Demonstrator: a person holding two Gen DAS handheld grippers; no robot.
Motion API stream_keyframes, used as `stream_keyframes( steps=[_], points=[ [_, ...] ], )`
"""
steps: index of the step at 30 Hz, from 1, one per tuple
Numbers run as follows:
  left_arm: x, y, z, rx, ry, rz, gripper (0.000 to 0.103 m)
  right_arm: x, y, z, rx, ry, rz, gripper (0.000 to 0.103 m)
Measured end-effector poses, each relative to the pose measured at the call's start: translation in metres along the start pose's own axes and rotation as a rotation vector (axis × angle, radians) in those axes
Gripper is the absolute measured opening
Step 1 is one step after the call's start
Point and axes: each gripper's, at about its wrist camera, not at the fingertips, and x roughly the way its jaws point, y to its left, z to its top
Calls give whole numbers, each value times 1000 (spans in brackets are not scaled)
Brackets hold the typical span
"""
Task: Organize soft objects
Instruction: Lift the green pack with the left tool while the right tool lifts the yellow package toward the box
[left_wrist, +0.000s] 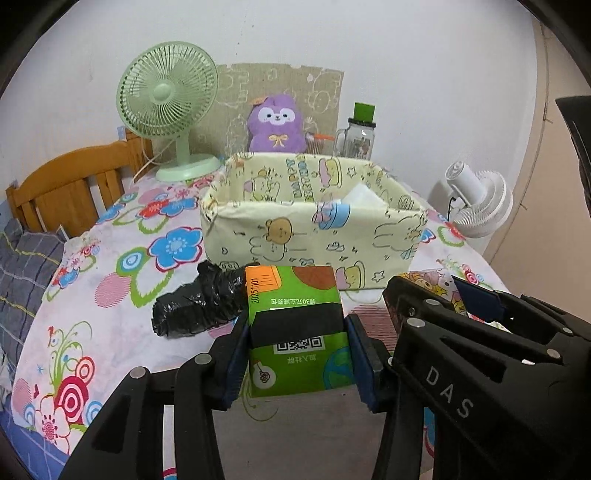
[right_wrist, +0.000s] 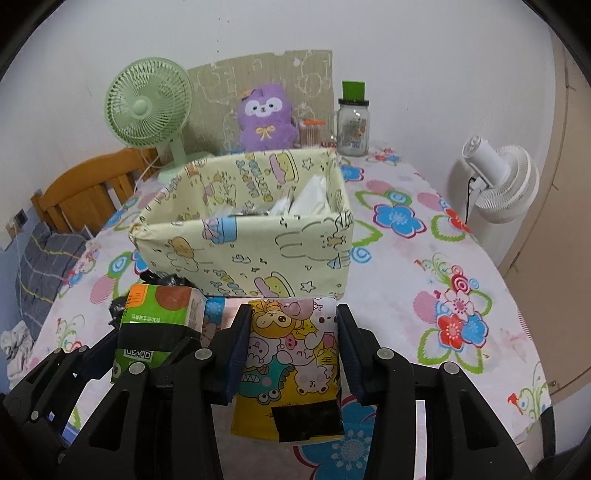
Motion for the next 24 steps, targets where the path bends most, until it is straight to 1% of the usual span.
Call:
stream_keyframes(
  steps=[5,14,24],
  points=[
    [-11,-4,4,12,-27,-2,50,-14,3,3,-8,-33,19,48],
    [-33,-11,14,31,-83,10,50,-38,4,12,-14,-93,18,48],
    [-51,-17,25,49,-118,18,50,-59,3,22,-13,-141,20,48]
  ],
)
